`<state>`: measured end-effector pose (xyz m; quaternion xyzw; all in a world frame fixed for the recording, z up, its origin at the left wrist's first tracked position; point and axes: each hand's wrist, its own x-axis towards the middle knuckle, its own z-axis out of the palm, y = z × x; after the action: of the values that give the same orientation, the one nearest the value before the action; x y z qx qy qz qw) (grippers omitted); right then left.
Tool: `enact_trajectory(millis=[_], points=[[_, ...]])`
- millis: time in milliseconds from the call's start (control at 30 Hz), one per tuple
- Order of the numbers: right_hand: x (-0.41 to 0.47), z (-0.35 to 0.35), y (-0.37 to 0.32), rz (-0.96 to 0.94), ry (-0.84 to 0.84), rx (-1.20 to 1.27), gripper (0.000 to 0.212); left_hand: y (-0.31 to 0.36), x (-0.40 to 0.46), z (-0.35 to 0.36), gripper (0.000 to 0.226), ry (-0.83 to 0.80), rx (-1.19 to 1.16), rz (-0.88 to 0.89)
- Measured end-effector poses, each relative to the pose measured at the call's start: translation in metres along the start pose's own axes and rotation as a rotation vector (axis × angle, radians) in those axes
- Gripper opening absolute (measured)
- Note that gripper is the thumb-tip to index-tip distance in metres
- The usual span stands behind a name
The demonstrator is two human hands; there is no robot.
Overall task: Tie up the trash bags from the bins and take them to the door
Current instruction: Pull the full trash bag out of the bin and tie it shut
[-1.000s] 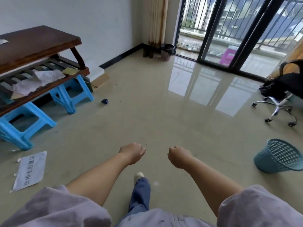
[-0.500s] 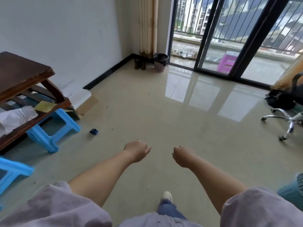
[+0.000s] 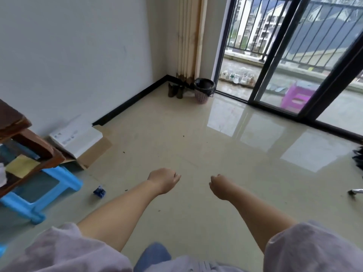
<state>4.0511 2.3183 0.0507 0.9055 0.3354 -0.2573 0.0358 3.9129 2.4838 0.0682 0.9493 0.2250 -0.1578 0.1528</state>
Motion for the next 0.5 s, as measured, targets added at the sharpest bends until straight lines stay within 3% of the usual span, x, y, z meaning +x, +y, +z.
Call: enact_trajectory(millis=[233, 500], points=[[0.162, -0.068, -0.014, -0.069, -0.035, -0.007, 0.037, -0.05, 0.167, -0.052, 0.04, -0.049, -0.004, -0.029], [0.331, -0.187, -0.038, -0.025, -0.011, 0.027, 0.038, -0.101, 0.364, -0.178, 0.037, -0.078, 0.066, 0.04]])
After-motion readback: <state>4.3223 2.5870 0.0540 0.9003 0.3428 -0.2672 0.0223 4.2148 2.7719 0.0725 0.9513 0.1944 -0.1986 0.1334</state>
